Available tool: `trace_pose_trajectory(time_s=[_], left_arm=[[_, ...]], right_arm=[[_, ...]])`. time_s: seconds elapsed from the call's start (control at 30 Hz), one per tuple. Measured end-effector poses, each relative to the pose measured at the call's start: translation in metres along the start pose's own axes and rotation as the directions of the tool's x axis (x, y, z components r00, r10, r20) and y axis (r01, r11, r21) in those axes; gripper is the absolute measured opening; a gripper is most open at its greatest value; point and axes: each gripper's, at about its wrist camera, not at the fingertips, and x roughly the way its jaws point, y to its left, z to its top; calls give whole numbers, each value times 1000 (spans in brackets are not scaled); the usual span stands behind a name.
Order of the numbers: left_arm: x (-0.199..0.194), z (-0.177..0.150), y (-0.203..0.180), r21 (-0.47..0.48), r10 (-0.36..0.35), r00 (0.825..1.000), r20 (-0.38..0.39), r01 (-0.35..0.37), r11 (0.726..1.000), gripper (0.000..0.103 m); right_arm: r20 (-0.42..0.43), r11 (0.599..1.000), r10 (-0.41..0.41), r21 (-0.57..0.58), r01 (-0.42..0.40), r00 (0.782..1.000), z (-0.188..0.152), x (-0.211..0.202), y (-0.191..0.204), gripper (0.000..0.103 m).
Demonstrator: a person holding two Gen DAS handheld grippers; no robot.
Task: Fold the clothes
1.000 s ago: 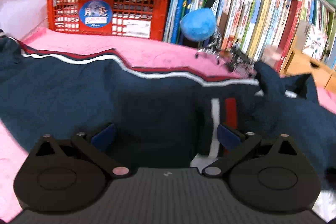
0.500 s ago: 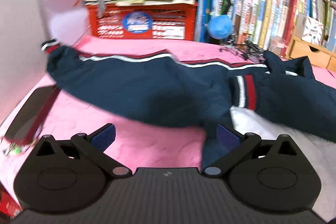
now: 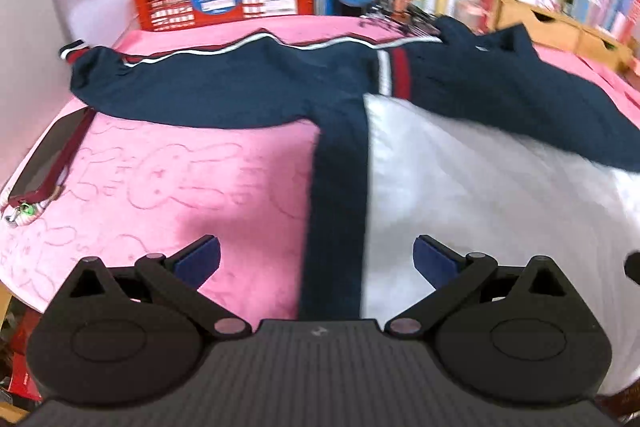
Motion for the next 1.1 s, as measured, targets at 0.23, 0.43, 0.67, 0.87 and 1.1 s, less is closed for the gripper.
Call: trace_pose_trajectory(time_s=[0.23, 0.43, 0.67, 0.87, 1.1], left_arm=[[-17, -30, -24, 42, -97, 994, -47, 99, 994, 103], [-35, -65, -43, 139, -142, 983, -117, 158, 978, 103], [-43, -105, -55, 267, -153, 965, -213, 208, 941, 103], [-49, -87, -32, 198, -211, 972, -104, 228, 953, 103], [-18, -8, 82, -31, 83, 971, 225, -78, 996, 103]], right_arm=[[-20, 999, -41, -19, 40, 999, -10, -23, 5, 103], [-15, 1000, -4, -31, 3, 1000, -39, -62, 3, 103], [-18, 991, 122, 54, -121, 992, -79, -95, -10, 103], [14, 997, 82, 3, -82, 997, -76, -95, -4, 103], [116, 998, 32, -65, -25, 993, -51, -72, -2, 103]])
